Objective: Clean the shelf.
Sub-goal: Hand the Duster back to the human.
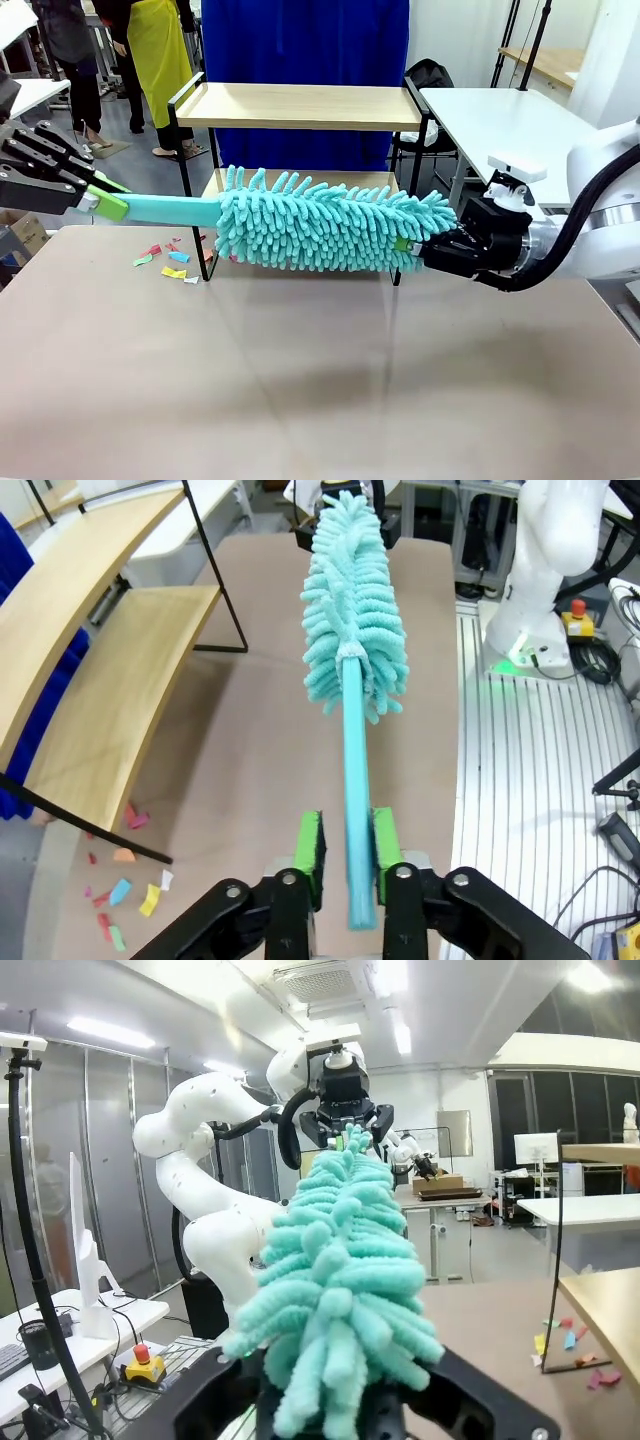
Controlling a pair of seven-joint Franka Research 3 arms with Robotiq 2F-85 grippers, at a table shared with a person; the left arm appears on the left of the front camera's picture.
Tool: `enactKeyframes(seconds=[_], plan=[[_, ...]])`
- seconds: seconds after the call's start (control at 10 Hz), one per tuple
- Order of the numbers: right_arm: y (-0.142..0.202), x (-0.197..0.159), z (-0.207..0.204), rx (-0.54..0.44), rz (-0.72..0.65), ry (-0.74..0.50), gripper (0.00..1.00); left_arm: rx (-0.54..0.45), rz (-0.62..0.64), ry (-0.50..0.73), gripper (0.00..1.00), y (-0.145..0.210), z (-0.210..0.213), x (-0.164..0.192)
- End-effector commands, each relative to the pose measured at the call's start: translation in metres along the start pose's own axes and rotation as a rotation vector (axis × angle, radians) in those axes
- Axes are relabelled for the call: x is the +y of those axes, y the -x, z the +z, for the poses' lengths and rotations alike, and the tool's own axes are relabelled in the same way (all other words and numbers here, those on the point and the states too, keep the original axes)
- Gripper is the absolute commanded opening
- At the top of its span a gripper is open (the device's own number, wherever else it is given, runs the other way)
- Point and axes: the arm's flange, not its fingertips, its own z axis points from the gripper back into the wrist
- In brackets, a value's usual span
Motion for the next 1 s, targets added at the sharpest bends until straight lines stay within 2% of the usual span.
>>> enactKeyframes(seconds=[0.0,0.2,0.3,0.4,0.7,0.8,0.9], plan=[[0.0,0.0,0.0,-0.002,-0.027,0.005,0.0,-0.083,0.049,0.006,1.0,-0.002,0.017,0.008],[0.0,0.0,0.0,-0.002,-0.027,0.005,0.0,-0.181,0.1,-0.003,1.0,0.015,0.062,0.022],[0.0,0.0,0.0,-0.002,-0.027,0.005,0.0,-0.216,0.109,0.021,0.95,0.029,0.087,0.028],[0.0,0.0,0.0,-0.002,-0.027,0.005,0.0,-0.246,0.12,0.043,1.0,0.048,0.111,0.035],[0.0,0.0,0.0,-0.002,-0.027,0.005,0.0,-0.275,0.194,0.01,1.0,0.096,0.16,0.05],[0.0,0.0,0.0,-0.002,-0.027,0.005,0.0,-0.281,0.155,0.005,1.0,0.098,0.165,0.05],[0.004,0.0,0.0,-0.001,-0.011,0.002,0.17,-0.275,0.208,-0.004,0.95,0.095,0.158,0.041]])
